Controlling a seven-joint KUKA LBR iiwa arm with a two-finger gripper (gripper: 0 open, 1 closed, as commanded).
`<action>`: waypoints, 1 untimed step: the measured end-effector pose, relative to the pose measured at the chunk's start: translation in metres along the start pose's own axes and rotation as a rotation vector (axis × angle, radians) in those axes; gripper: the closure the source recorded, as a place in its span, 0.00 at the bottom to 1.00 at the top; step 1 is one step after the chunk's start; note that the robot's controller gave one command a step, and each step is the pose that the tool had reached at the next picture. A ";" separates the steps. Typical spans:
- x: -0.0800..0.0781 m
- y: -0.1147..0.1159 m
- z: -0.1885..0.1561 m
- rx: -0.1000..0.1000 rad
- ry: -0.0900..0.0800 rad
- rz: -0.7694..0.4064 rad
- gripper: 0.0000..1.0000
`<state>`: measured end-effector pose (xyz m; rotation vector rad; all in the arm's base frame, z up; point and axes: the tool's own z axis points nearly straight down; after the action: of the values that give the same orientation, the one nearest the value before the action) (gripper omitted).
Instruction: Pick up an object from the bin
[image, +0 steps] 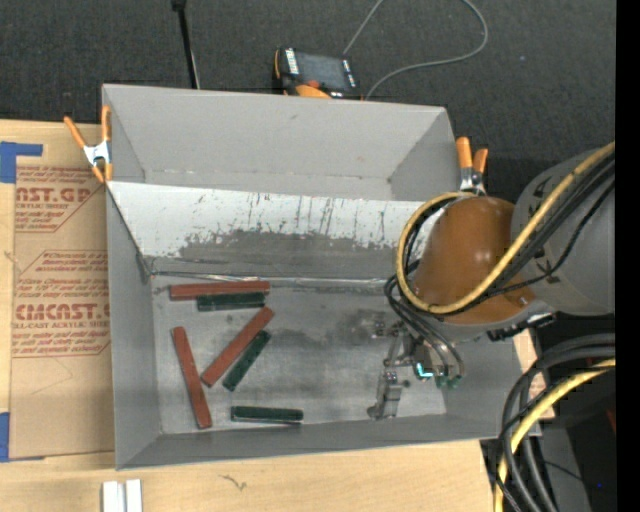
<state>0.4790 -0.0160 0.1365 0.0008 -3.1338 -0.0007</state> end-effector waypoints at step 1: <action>-0.032 0.061 -0.081 -0.002 -0.019 -0.091 0.00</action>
Offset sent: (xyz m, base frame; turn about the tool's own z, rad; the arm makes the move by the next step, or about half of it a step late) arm 0.0300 0.0567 0.0762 -0.0830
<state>0.5118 0.0452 0.2169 0.1437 -3.1496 -0.0041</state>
